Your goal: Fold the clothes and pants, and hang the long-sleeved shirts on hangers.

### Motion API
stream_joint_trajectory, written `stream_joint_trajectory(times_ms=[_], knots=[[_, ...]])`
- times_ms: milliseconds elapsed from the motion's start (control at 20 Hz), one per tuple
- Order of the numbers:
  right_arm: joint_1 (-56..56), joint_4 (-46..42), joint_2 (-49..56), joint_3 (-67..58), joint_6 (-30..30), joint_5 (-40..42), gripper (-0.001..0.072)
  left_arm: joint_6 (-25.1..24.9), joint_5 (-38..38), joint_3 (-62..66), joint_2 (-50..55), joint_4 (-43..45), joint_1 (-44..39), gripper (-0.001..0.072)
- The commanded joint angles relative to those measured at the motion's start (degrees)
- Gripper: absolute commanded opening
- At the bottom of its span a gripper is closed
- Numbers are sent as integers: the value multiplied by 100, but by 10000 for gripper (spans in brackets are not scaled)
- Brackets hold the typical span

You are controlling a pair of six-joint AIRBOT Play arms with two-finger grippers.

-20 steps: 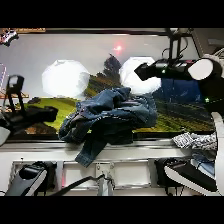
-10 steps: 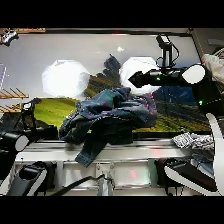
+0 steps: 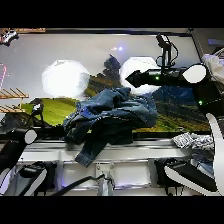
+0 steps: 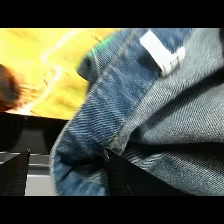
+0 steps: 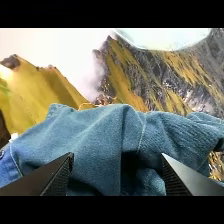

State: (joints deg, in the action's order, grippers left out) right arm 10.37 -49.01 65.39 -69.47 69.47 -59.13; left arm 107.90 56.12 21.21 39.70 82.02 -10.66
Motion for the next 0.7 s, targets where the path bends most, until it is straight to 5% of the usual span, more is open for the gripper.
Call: stream_joint_trajectory(times_ms=[0, 150, 200, 300, 350, 500, 650], knots=[[4, 61, 2, 2, -17, -2, 631, -424, -304, -9, 581, -629, 2, 526], [4, 63, -4, 2, -17, -33, 631, -426, -507, -9, 918, -627, 2, 509], [4, 66, -4, 2, -17, -44, 631, -435, -562, -9, 1001, -656, 0, 424], [4, 68, -4, 2, -17, -46, 630, -885, -798, -9, 1097, -1126, 0, 105], [4, 68, -4, 2, -17, -50, 630, -1252, -942, 28, 1091, -1537, 0, 28], [7, 59, -2, 2, -214, -304, 631, -1742, -1139, 763, 883, -1873, 7, 25], [258, 17, 50, 2, -291, -297, 632, -1838, -1550, 2583, 695, -905, 4, 24]])
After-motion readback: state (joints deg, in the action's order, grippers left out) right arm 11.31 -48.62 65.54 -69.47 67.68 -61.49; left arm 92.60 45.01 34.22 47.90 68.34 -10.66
